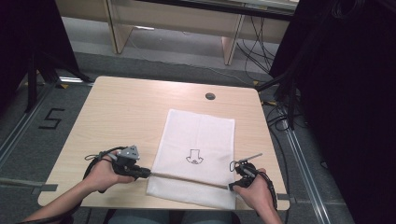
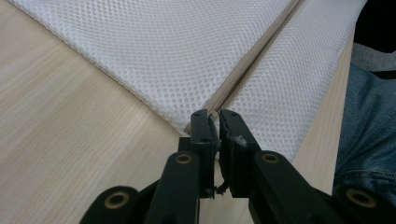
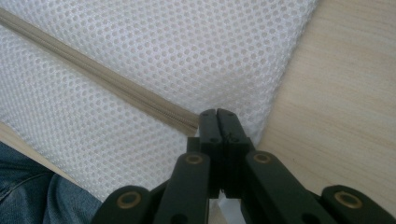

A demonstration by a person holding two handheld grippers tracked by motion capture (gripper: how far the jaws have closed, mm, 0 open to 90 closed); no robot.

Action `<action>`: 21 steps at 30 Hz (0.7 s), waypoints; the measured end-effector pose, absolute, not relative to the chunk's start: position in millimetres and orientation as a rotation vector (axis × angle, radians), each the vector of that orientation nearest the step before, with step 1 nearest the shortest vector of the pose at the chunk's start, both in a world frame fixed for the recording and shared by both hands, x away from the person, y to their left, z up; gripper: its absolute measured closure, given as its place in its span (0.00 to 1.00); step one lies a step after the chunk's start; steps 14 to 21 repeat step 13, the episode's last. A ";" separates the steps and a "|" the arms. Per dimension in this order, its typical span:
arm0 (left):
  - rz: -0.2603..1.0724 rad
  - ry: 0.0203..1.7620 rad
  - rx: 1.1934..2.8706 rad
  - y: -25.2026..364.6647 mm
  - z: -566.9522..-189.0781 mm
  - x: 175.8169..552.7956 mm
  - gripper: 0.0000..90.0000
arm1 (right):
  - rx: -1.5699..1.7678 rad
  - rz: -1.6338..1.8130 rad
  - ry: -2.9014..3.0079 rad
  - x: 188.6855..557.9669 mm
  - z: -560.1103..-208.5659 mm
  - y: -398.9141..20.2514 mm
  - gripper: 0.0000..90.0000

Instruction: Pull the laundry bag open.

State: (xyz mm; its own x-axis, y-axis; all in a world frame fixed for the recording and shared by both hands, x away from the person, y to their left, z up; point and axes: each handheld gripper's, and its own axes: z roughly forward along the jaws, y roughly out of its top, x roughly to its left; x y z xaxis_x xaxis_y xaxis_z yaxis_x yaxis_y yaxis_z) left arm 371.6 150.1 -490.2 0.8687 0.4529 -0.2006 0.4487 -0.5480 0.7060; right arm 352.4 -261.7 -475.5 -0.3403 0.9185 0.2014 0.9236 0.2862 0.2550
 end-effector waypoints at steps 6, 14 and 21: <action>0.007 0.661 2.197 155.2 -487.6 370.0 0.80 | -1.824 -0.611 -2.526 350.3 -468.1 -261.3 0.93; 0.017 0.664 2.038 164.7 -478.6 372.0 0.67 | -1.788 -0.768 -2.664 352.2 -467.0 -269.5 0.85; 0.017 0.664 2.038 164.7 -478.6 372.0 0.67 | -1.788 -0.768 -2.664 352.2 -467.0 -269.5 0.85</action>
